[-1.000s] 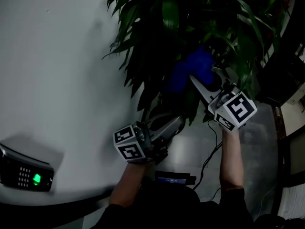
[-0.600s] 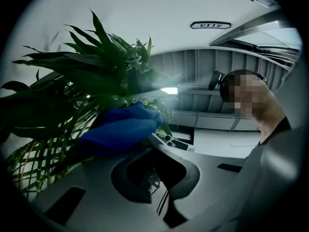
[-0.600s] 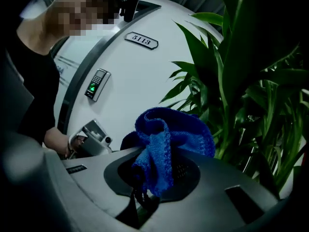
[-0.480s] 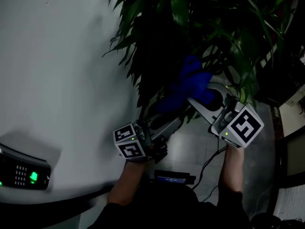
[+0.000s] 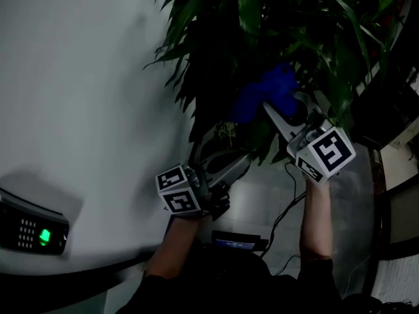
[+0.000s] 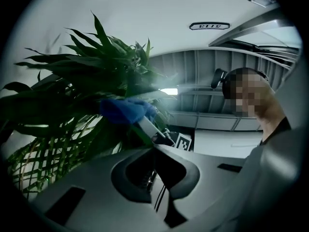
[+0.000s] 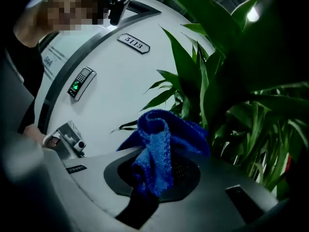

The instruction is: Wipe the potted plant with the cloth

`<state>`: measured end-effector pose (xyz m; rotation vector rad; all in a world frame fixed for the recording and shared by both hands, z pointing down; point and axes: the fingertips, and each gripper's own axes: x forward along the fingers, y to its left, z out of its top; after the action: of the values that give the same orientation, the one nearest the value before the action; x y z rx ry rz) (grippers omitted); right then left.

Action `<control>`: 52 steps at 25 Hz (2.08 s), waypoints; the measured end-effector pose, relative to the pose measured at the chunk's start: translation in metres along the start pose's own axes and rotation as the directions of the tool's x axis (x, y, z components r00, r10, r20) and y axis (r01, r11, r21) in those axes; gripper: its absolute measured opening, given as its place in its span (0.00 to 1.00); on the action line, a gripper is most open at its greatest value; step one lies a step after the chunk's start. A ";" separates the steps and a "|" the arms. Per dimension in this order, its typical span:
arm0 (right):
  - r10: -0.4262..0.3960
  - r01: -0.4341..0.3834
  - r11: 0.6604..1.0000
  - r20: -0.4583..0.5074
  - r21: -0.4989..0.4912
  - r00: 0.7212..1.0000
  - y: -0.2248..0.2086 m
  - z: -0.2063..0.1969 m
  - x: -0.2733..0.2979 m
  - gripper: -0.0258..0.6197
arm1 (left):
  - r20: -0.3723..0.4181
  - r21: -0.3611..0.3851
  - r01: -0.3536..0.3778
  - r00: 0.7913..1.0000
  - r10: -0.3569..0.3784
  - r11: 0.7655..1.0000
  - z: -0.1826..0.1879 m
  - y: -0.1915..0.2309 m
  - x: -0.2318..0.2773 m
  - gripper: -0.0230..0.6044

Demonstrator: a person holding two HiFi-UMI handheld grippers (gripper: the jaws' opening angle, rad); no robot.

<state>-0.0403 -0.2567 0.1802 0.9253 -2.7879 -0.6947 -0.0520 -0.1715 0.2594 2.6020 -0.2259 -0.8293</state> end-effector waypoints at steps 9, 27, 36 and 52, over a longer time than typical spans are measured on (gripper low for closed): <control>0.109 -0.106 0.981 -0.004 0.162 0.994 0.055 -0.020 -0.017 0.16 | 0.004 -0.025 0.003 1.000 -0.003 1.000 -0.006 0.004 -0.005 0.04; -0.097 0.080 0.988 0.122 0.135 0.988 0.002 0.037 -0.020 0.16 | 0.124 -0.083 0.187 0.977 -0.176 0.979 0.014 -0.019 -0.002 0.27; -0.118 0.089 0.973 0.130 0.213 0.984 -0.001 0.013 -0.022 0.16 | 0.224 -0.207 0.087 0.974 -0.039 0.974 0.008 0.026 -0.022 0.34; -0.109 0.074 0.968 0.133 0.240 0.985 0.004 -0.014 -0.021 0.16 | 0.316 -0.263 0.312 0.922 -0.224 0.913 0.006 0.025 0.010 0.42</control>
<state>-0.0216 -0.2465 0.1946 1.0920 -3.0228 -0.4669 -0.0486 -0.1989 0.2601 2.2429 0.1843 -1.2258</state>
